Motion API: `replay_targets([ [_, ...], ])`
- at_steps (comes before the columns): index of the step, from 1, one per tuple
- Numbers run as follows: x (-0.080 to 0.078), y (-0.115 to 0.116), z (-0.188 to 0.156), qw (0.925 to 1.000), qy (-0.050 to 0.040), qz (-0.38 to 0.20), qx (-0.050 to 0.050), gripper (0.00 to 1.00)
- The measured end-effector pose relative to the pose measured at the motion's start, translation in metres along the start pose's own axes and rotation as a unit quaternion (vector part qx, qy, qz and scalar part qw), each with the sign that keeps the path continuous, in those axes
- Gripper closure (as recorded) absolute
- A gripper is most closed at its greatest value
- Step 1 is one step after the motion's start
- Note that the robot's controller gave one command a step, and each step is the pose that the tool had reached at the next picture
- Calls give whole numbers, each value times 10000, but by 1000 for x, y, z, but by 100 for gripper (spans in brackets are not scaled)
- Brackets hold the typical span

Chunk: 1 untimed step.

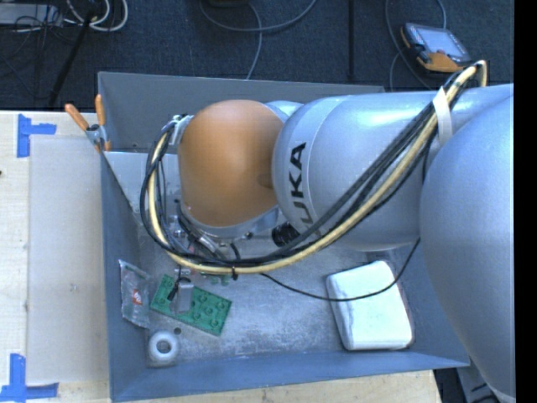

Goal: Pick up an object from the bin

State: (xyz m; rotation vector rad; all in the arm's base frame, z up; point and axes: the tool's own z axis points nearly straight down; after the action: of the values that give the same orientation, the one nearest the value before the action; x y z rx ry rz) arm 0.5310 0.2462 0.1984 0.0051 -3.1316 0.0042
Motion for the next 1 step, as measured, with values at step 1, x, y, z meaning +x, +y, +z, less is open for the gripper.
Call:
replay_targets([
  [1,7,-70,98,10000,4,30,16,0],
])
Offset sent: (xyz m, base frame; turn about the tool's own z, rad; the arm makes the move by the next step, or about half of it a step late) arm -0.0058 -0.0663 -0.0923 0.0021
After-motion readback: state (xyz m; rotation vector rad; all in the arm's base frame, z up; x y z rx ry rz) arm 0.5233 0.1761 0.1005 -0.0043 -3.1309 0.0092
